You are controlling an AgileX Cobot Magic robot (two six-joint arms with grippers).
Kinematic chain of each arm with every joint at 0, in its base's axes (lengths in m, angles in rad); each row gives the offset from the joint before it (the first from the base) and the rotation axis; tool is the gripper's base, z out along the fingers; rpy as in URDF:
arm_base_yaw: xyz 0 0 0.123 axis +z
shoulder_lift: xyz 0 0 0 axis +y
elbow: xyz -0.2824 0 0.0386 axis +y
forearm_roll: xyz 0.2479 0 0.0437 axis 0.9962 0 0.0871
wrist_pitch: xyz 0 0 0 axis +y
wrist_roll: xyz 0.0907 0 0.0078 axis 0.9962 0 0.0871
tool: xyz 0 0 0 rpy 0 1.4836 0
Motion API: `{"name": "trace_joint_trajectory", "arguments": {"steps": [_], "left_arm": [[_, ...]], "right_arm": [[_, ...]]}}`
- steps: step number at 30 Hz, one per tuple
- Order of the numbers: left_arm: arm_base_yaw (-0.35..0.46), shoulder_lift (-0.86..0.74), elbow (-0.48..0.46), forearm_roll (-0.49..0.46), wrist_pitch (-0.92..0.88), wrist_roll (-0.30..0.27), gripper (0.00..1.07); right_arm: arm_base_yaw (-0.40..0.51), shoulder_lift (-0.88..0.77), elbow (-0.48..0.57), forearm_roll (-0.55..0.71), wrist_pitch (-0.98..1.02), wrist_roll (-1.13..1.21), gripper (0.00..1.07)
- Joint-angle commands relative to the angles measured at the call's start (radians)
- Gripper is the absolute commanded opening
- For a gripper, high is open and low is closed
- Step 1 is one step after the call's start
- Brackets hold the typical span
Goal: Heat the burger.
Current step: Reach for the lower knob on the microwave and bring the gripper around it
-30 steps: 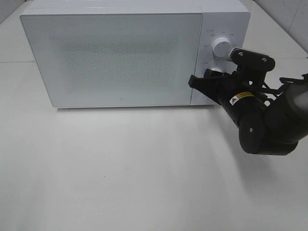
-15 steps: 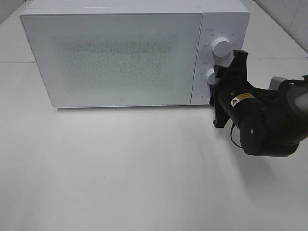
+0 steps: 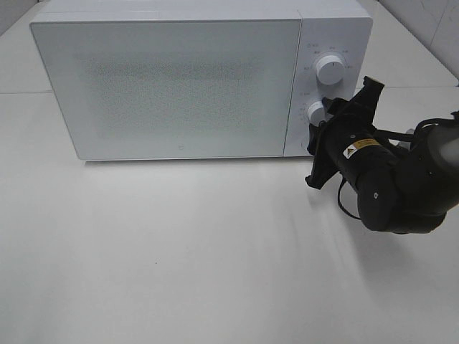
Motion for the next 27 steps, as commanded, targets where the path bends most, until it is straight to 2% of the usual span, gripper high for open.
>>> {"name": "trace_joint_trajectory", "arguments": {"steps": [1,6,16,27], "left_arm": [[0.002,-0.016,0.001,-0.003,-0.013,-0.005,1.05],[0.002,-0.016,0.001,-0.003,-0.013,-0.005,1.05],[0.002,-0.016,0.001,-0.003,-0.013,-0.005,1.05],[0.002,-0.016,0.001,-0.003,-0.013,-0.005,1.05]], "right_arm": [[-0.004,-0.014,-0.037,-0.085,-0.006,-0.005,0.25],[-0.004,-0.014,-0.037,-0.085,0.024,-0.094,0.27],[-0.004,-0.014,-0.037,-0.077,0.011,-0.089,0.35],[-0.004,-0.014,-0.037,-0.077,0.009,-0.089,0.35]]}}
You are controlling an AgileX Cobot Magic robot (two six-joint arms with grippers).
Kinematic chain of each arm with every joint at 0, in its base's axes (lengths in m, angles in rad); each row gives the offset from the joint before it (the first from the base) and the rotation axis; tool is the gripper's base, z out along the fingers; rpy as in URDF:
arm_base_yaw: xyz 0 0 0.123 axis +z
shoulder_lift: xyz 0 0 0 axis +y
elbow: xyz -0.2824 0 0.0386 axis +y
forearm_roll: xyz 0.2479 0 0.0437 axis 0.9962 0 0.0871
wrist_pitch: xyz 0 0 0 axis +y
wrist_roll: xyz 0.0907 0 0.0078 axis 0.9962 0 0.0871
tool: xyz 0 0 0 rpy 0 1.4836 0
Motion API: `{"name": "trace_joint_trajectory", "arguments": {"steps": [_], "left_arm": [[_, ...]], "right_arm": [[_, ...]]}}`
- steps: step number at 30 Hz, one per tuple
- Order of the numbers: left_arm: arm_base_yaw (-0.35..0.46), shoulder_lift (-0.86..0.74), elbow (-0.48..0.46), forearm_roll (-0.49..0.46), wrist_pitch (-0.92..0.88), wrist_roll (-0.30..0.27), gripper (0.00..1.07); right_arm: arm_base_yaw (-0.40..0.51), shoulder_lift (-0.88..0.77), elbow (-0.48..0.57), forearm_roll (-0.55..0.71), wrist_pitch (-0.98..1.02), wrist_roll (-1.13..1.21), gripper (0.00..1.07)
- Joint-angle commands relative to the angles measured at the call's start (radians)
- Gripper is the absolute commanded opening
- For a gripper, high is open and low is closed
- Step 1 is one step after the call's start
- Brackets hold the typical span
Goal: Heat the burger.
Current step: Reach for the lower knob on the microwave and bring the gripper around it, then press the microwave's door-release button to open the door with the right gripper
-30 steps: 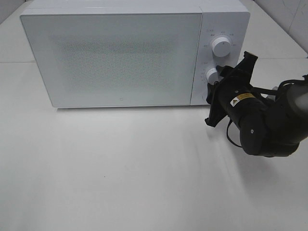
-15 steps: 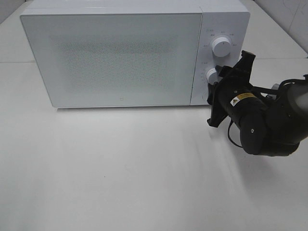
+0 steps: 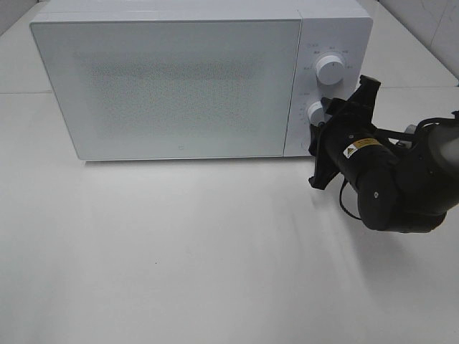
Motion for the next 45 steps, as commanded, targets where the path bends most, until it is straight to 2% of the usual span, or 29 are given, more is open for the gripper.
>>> {"name": "trace_joint_trajectory", "arguments": {"steps": [1,7,12,15,16,17,18,20,21,23,26,35,45], "left_arm": [[0.002,-0.016,0.001,-0.003,-0.013,-0.005,1.05],[0.002,-0.016,0.001,-0.003,-0.013,-0.005,1.05],[0.002,-0.016,0.001,-0.003,-0.013,-0.005,1.05],[0.002,-0.016,0.001,-0.003,-0.013,-0.005,1.05],[0.002,-0.016,0.001,-0.003,-0.013,-0.005,1.05],[0.002,-0.016,0.001,-0.003,-0.013,-0.005,1.05],[0.002,-0.016,0.001,-0.003,-0.013,-0.005,1.05],[0.002,-0.016,0.001,-0.003,-0.013,-0.005,1.05],[0.002,-0.016,0.001,-0.003,-0.013,-0.005,1.05],[0.002,-0.016,0.001,-0.003,-0.013,-0.005,1.05],[0.002,-0.016,0.001,-0.003,-0.013,-0.005,1.05],[0.002,-0.016,0.001,-0.003,-0.013,-0.005,1.05],[0.002,-0.016,0.001,-0.003,-0.013,-0.005,1.05]], "right_arm": [[-0.004,-0.013,-0.037,-0.078,0.001,-0.014,0.35],[-0.004,-0.013,-0.037,-0.078,-0.035,-0.014,0.37],[-0.004,-0.013,-0.037,-0.076,-0.054,-0.014,0.44],[-0.004,-0.013,-0.037,-0.074,-0.056,-0.013,0.52],[-0.004,-0.013,-0.037,-0.074,-0.056,-0.013,0.52],[-0.004,-0.013,-0.037,-0.072,-0.055,-0.011,0.58],[-0.004,-0.013,-0.037,-0.072,-0.055,-0.011,0.58],[-0.004,-0.013,-0.037,-0.070,-0.055,0.028,0.66],[-0.004,-0.013,-0.037,-0.070,-0.055,0.028,0.66],[-0.004,-0.013,-0.037,-0.069,-0.055,0.042,0.73],[-0.004,-0.013,-0.037,-0.070,-0.055,0.042,0.79],[-0.002,-0.013,-0.035,-0.071,-0.055,0.065,0.76],[-0.002,-0.070,0.076,-0.061,-0.055,0.061,0.76]]}}
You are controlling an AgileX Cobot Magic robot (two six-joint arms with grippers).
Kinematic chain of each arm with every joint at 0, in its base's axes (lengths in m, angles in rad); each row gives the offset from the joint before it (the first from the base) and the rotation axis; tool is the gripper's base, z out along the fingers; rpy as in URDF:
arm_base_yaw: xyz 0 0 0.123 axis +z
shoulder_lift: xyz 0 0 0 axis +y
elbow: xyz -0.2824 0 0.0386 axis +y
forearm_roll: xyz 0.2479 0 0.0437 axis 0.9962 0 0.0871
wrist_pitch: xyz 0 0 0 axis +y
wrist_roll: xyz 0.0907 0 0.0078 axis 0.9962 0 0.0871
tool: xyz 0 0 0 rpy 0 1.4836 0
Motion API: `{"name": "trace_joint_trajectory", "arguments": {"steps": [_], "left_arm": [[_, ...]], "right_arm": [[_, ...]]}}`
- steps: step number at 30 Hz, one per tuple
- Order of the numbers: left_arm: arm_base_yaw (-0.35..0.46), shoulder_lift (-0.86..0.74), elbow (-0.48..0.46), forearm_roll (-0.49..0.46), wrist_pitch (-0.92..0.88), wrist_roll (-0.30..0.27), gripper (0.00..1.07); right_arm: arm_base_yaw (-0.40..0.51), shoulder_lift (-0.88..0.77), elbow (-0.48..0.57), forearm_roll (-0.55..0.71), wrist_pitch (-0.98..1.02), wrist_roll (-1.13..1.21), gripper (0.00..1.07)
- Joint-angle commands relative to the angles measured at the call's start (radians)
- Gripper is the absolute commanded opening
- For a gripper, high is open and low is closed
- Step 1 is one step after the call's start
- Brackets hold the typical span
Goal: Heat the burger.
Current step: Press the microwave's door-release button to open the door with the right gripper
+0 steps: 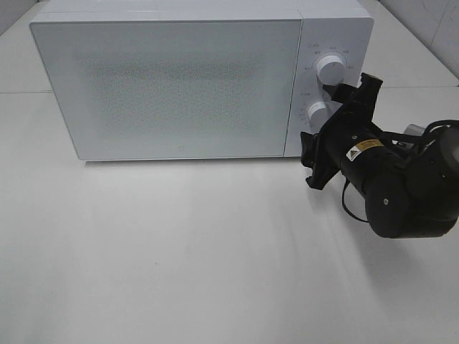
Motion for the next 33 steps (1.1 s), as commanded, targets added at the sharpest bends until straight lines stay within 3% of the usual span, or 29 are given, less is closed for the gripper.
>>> {"name": "trace_joint_trajectory", "arguments": {"steps": [1,7,15,17,21,25,27,29,30,32,33], "left_arm": [[0.002,-0.016,0.001,-0.003,-0.013,-0.005,1.05],[0.002,-0.016,0.001,-0.003,-0.013,-0.005,1.05],[0.002,-0.016,0.001,-0.003,-0.013,-0.005,1.05],[0.002,-0.016,0.001,-0.003,-0.013,-0.005,1.05],[0.002,-0.016,0.001,-0.003,-0.013,-0.005,1.05],[0.002,-0.016,0.001,-0.003,-0.013,-0.005,1.05],[0.002,-0.016,0.001,-0.003,-0.013,-0.005,1.05],[0.002,-0.016,0.001,-0.003,-0.013,-0.005,1.05],[0.002,-0.016,0.001,-0.003,-0.013,-0.005,1.05],[0.002,-0.016,0.001,-0.003,-0.013,-0.005,1.05],[0.002,-0.016,0.001,-0.003,-0.013,-0.005,1.05]], "right_arm": [[-0.004,-0.033,0.023,-0.001,-0.018,0.004,0.76],[-0.004,-0.106,0.104,0.001,-0.016,-0.007,0.76],[-0.004,-0.241,0.214,0.001,-0.007,-0.192,0.76],[-0.004,-0.346,0.261,0.001,0.016,-0.456,0.76],[-0.004,-0.439,0.271,0.000,0.104,-0.655,0.76],[-0.004,-0.608,0.269,0.007,0.373,-1.006,0.76],[-0.004,-0.642,0.265,0.012,0.428,-1.072,0.76],[-0.004,-0.728,0.229,0.039,0.649,-1.335,0.76],[-0.004,-0.728,0.229,0.039,0.649,-1.335,0.76],[-0.004,-0.791,0.168,0.086,0.856,-1.632,0.76],[-0.004,-0.791,0.168,0.086,0.856,-1.632,0.76]]}}
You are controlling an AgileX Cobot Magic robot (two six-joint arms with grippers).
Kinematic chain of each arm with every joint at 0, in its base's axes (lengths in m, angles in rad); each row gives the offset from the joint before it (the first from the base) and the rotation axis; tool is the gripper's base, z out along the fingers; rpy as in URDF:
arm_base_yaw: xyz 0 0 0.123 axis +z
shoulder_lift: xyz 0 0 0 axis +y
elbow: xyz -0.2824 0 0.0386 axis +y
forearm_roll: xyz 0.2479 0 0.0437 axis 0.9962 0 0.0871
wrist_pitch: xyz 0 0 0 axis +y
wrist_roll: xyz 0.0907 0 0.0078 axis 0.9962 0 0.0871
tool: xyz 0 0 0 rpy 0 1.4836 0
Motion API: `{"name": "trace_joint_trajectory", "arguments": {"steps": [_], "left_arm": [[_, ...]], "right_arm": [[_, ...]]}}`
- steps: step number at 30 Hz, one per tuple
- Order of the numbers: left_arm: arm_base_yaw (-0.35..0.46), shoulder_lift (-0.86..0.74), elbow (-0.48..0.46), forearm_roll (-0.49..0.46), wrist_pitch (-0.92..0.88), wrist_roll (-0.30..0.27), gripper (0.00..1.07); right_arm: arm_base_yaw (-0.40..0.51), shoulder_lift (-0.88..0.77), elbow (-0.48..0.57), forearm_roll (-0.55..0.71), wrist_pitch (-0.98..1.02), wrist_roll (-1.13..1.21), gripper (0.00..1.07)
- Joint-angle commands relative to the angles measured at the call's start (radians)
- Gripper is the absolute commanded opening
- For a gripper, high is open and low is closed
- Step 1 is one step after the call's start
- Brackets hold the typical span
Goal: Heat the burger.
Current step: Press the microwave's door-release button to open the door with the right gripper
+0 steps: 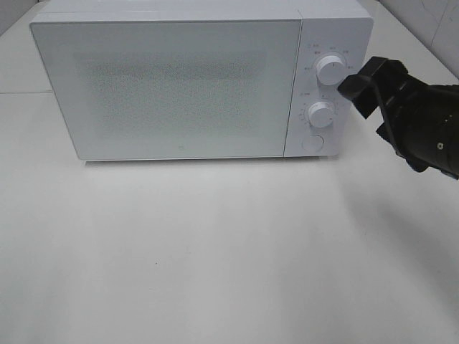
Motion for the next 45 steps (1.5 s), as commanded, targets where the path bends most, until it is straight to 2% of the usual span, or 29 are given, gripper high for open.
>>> {"name": "trace_joint_trajectory", "arguments": {"steps": [1,3,4,5,9,11,12,14,15,17,18,19,21,22,25,27,29,30,32,33,37,38,40,42,43,45], "left_arm": [[0.002,-0.016,0.001,-0.003,-0.013,-0.005,1.05],[0.002,-0.016,0.001,-0.003,-0.013,-0.005,1.05],[0.002,-0.016,0.001,-0.003,-0.013,-0.005,1.05],[0.002,-0.016,0.001,-0.003,-0.013,-0.005,1.05],[0.002,-0.016,0.001,-0.003,-0.013,-0.005,1.05],[0.002,-0.016,0.001,-0.003,-0.013,-0.005,1.05],[0.002,-0.016,0.001,-0.003,-0.013,-0.005,1.05],[0.002,-0.016,0.001,-0.003,-0.013,-0.005,1.05],[0.002,-0.016,0.001,-0.003,-0.013,-0.005,1.05],[0.002,-0.016,0.001,-0.003,-0.013,-0.005,1.05],[0.002,-0.016,0.001,-0.003,-0.013,-0.005,1.05],[0.002,-0.016,0.001,-0.003,-0.013,-0.005,1.05],[0.002,-0.016,0.001,-0.003,-0.013,-0.005,1.05],[0.002,-0.016,0.001,-0.003,-0.013,-0.005,1.05],[0.002,-0.016,0.001,-0.003,-0.013,-0.005,1.05],[0.002,-0.016,0.001,-0.003,-0.013,-0.005,1.05],[0.002,-0.016,0.001,-0.003,-0.013,-0.005,1.05],[0.002,-0.016,0.001,-0.003,-0.013,-0.005,1.05],[0.002,-0.016,0.001,-0.003,-0.013,-0.005,1.05],[0.002,-0.016,0.001,-0.003,-0.013,-0.005,1.05],[0.002,-0.016,0.001,-0.003,-0.013,-0.005,1.05],[0.002,-0.016,0.001,-0.003,-0.013,-0.005,1.05],[0.002,-0.016,0.001,-0.003,-0.013,-0.005,1.05],[0.002,-0.016,0.001,-0.003,-0.013,-0.005,1.05],[0.002,-0.016,0.001,-0.003,-0.013,-0.005,1.05],[0.002,-0.016,0.001,-0.003,-0.013,-0.005,1.05]], "right_arm": [[-0.002,-0.085,-0.105,0.027,0.333,-0.455,0.76],[-0.002,-0.096,-0.135,0.026,0.412,-0.544,0.76],[-0.005,-0.111,-0.194,0.022,0.549,-0.663,0.76],[-0.005,-0.115,-0.214,0.014,0.602,-0.704,0.76],[-0.005,-0.115,-0.259,-0.043,0.718,-0.724,0.76],[-0.021,-0.115,-0.265,-0.143,0.759,-0.623,0.76],[-0.021,-0.115,-0.265,-0.143,0.759,-0.623,0.76],[-0.088,-0.115,-0.266,-0.273,0.845,-0.476,0.76],[-0.088,-0.115,-0.266,-0.273,0.845,-0.476,0.76],[-0.184,-0.115,-0.278,-0.413,0.994,-0.331,0.76],[-0.184,-0.115,-0.278,-0.413,0.994,-0.331,0.76],[-0.241,-0.115,-0.288,-0.492,1.091,-0.284,0.76],[-0.269,-0.115,-0.295,-0.520,1.132,-0.278,0.76],[-0.329,-0.117,-0.314,-0.545,1.232,-0.294,0.76],[-0.383,-0.133,-0.323,-0.538,1.310,-0.331,0.76],[-0.469,-0.227,-0.325,-0.497,1.376,-0.388,0.76],[-0.479,-0.263,-0.325,-0.490,1.391,-0.390,0.76],[-0.491,-0.336,-0.322,-0.487,1.432,-0.390,0.76],[-0.494,-0.380,-0.321,-0.487,1.458,-0.390,0.76],[-0.494,-0.470,-0.308,-0.493,1.510,-0.392,0.76],[-0.494,-0.551,-0.290,-0.495,1.553,-0.392,0.76],[-0.494,-0.633,-0.267,-0.495,1.585,-0.393,0.76],[-0.494,-0.678,-0.256,-0.494,1.596,-0.397,0.76],[-0.494,-0.804,-0.224,-0.493,1.594,-0.416,0.76],[-0.494,-0.804,-0.224,-0.493,1.594,-0.416,0.76],[-0.494,-0.971,-0.170,-0.469,1.566,-0.417,0.76]]}}
